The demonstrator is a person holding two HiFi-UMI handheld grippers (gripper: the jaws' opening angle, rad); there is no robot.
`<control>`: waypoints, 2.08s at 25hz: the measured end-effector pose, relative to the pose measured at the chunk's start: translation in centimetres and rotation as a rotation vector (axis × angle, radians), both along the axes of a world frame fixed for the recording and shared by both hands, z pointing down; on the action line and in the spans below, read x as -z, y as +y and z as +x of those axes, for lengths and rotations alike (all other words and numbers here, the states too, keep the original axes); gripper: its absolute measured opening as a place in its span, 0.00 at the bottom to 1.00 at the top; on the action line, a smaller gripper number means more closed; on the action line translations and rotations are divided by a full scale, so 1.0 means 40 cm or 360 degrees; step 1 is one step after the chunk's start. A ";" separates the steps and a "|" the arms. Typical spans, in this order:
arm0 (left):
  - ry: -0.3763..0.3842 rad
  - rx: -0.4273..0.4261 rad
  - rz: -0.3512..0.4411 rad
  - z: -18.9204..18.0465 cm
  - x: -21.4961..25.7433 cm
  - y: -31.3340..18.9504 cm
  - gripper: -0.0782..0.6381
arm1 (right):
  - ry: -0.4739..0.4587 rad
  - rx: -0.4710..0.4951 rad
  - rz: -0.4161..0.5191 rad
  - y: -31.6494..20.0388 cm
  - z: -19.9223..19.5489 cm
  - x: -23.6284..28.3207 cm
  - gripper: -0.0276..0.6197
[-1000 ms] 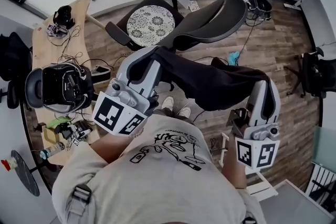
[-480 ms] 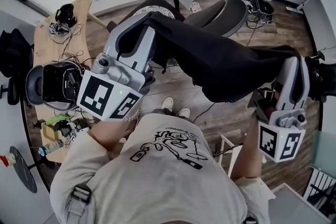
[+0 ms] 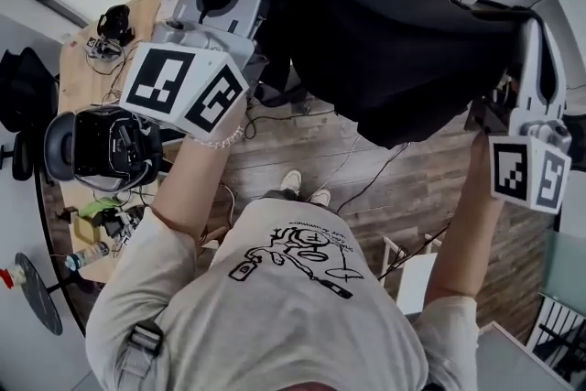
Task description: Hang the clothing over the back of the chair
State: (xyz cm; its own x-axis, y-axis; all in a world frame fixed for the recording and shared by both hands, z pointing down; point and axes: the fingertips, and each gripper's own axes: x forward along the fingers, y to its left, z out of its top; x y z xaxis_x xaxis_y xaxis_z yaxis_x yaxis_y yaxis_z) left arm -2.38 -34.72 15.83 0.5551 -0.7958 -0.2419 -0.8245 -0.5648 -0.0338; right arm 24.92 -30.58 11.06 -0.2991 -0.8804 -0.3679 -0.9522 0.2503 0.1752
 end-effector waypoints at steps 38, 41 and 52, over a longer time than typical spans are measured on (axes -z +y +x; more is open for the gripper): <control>-0.0543 -0.0012 -0.0893 0.110 -0.770 -0.556 0.12 | 0.0343 -0.0203 -0.0889 -0.637 0.155 -0.637 0.06; -0.0578 -0.0065 -0.0966 0.125 -0.846 -0.531 0.12 | 0.0253 -0.0167 -0.0968 -0.642 0.176 -0.678 0.06; -0.0529 -0.0267 -0.1068 0.194 -0.901 -0.460 0.37 | 0.0075 -0.0070 -0.1051 -0.635 0.186 -0.688 0.18</control>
